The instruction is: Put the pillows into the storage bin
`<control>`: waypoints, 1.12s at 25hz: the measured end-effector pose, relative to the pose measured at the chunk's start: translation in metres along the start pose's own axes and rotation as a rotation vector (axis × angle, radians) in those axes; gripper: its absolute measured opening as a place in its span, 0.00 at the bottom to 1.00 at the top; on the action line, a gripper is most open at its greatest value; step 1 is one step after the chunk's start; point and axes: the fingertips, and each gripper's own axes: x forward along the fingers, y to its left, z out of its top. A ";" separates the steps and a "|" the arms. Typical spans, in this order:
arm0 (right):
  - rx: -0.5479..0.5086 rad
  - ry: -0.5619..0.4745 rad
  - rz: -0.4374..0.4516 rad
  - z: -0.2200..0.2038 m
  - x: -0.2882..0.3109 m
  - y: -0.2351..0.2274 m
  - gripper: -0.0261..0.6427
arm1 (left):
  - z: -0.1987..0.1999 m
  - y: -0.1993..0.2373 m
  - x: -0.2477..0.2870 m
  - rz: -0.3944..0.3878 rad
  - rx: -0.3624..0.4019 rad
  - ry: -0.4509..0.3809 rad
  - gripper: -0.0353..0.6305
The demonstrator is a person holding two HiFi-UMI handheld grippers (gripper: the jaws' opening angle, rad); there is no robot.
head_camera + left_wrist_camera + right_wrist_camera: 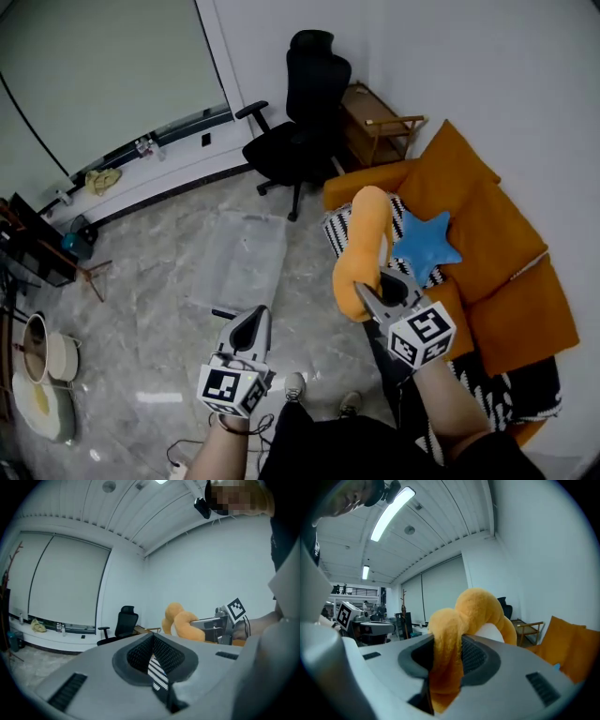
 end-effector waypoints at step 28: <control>-0.022 0.107 0.238 -0.020 0.293 0.208 0.23 | -0.017 0.289 -0.084 0.139 -0.044 0.001 0.06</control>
